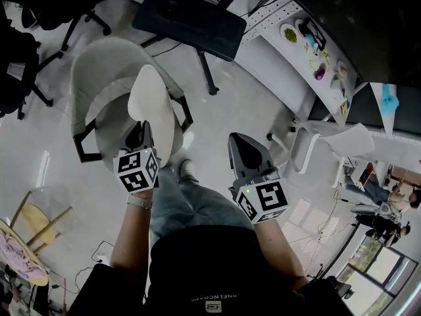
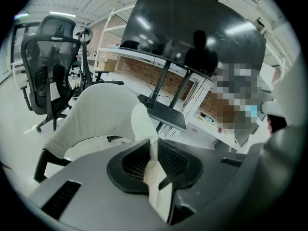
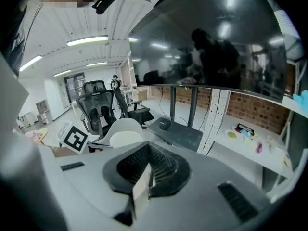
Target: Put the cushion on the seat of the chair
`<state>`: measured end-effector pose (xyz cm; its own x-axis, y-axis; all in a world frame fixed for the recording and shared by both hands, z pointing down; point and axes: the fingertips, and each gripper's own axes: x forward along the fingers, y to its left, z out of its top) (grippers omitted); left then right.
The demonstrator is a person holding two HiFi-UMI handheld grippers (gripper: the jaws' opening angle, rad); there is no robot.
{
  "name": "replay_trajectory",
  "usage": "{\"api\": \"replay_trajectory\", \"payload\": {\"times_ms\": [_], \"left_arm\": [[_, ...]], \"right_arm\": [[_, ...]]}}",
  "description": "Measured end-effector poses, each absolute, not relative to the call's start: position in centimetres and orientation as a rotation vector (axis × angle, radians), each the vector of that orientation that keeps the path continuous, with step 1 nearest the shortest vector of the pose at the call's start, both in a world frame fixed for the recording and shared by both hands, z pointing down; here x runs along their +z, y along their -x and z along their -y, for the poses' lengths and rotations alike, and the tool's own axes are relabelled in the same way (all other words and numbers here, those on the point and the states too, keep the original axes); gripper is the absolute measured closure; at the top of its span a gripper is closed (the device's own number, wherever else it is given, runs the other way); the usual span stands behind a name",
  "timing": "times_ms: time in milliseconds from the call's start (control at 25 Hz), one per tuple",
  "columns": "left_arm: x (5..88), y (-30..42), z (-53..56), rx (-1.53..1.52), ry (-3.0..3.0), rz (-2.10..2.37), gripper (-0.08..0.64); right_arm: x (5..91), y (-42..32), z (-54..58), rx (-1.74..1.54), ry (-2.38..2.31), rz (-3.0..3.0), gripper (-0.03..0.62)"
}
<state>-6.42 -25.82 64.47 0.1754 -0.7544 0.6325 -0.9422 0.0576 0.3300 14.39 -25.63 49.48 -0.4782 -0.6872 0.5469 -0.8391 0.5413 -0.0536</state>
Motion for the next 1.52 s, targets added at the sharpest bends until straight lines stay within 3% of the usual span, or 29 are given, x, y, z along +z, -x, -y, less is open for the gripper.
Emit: {"api": "replay_trajectory", "payload": {"times_ms": [440, 1520], "left_arm": [[66.2, 8.0, 25.6, 0.329, -1.724, 1.635, 0.500], [73.2, 18.2, 19.6, 0.251, -1.420, 1.831, 0.499]], "right_arm": [[51.2, -12.3, 26.2, 0.448, -1.198, 2.307, 0.585], [55.7, 1.7, 27.8, 0.361, -0.802, 2.417, 0.586]]}}
